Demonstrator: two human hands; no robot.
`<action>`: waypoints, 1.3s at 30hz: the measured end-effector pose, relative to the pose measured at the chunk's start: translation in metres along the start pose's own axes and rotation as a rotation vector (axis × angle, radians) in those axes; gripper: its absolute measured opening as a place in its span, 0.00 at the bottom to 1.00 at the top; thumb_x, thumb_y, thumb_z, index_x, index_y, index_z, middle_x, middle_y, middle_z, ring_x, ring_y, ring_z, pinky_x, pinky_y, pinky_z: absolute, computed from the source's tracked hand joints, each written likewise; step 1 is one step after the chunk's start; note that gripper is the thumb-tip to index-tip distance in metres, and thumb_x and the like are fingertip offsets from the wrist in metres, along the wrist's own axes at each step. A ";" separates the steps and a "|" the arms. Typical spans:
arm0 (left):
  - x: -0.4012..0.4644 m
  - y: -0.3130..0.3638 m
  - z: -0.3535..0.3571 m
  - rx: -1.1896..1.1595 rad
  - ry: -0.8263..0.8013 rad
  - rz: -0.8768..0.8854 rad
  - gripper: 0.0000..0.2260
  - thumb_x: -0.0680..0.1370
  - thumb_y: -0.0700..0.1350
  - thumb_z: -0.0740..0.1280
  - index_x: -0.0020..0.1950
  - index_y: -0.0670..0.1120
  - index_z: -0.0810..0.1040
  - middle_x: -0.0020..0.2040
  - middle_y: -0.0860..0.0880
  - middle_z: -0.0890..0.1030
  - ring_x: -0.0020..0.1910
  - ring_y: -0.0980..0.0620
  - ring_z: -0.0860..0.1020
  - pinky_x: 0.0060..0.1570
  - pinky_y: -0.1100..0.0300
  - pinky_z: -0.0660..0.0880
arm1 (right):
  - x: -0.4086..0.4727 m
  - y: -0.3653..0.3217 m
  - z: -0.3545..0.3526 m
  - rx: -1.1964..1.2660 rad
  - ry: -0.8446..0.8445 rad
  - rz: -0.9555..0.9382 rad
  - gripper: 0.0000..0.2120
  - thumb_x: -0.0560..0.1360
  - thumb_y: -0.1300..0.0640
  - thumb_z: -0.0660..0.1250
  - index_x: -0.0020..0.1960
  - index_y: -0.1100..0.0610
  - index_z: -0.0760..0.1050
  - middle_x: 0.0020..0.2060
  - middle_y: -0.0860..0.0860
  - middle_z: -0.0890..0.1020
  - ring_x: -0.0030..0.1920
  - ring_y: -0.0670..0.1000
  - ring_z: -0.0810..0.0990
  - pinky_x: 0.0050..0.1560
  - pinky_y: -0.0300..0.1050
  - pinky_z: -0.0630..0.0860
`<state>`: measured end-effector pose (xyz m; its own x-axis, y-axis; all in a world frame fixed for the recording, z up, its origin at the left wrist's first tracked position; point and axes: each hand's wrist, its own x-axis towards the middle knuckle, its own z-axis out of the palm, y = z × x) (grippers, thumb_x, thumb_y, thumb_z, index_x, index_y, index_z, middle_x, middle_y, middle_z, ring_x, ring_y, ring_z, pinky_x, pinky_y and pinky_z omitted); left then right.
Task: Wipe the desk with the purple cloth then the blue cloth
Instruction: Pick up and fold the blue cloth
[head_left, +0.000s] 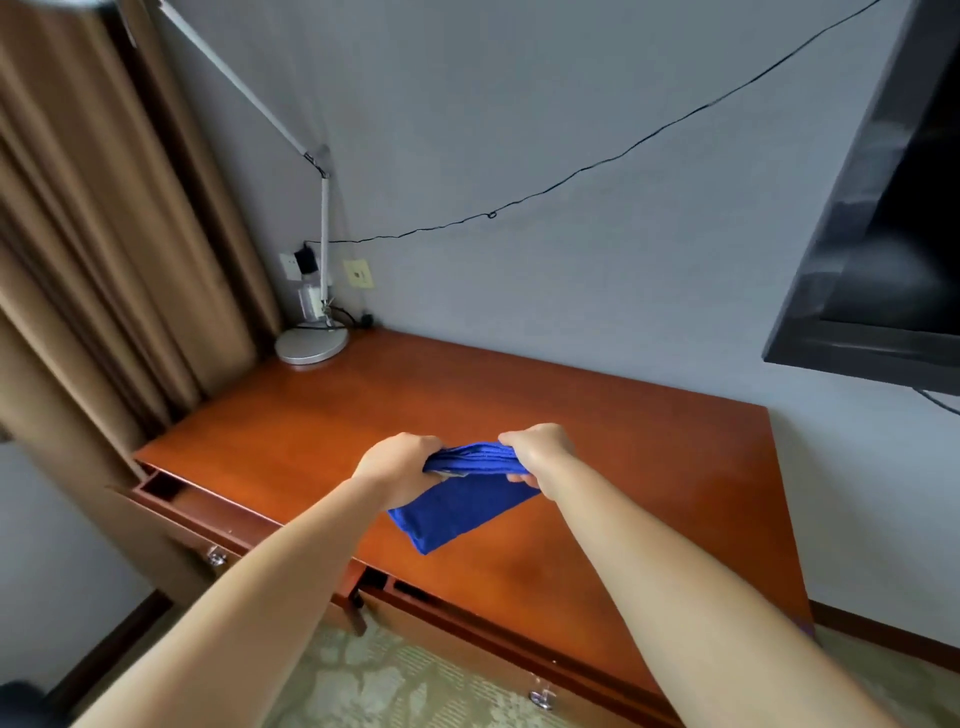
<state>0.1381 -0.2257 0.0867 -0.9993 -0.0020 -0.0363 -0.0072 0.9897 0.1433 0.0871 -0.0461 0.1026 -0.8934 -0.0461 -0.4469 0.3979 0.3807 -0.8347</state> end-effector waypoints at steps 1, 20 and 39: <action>0.000 -0.016 -0.005 0.006 0.004 0.001 0.09 0.78 0.50 0.64 0.57 0.51 0.76 0.48 0.52 0.80 0.45 0.49 0.76 0.38 0.58 0.70 | 0.000 -0.009 0.015 -0.009 -0.003 0.008 0.08 0.75 0.55 0.67 0.49 0.60 0.77 0.38 0.53 0.81 0.27 0.50 0.80 0.19 0.33 0.66; 0.029 -0.276 -0.040 0.023 -0.061 0.012 0.11 0.78 0.52 0.66 0.58 0.48 0.77 0.51 0.50 0.81 0.48 0.49 0.77 0.41 0.60 0.70 | 0.048 -0.114 0.252 -1.151 -0.150 -0.496 0.07 0.75 0.58 0.58 0.38 0.53 0.70 0.40 0.49 0.74 0.42 0.53 0.73 0.34 0.43 0.66; 0.123 -0.454 -0.064 0.016 -0.341 -0.039 0.20 0.69 0.35 0.65 0.59 0.49 0.78 0.47 0.51 0.77 0.45 0.52 0.73 0.40 0.61 0.69 | 0.168 -0.177 0.409 -1.037 -0.248 -0.663 0.11 0.76 0.60 0.59 0.54 0.50 0.76 0.51 0.49 0.78 0.48 0.54 0.79 0.40 0.44 0.72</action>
<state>0.0160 -0.6842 0.0802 -0.9288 0.0060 -0.3705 -0.0415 0.9919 0.1201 -0.0482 -0.4989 0.0438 -0.7501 -0.6360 -0.1810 -0.5643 0.7584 -0.3261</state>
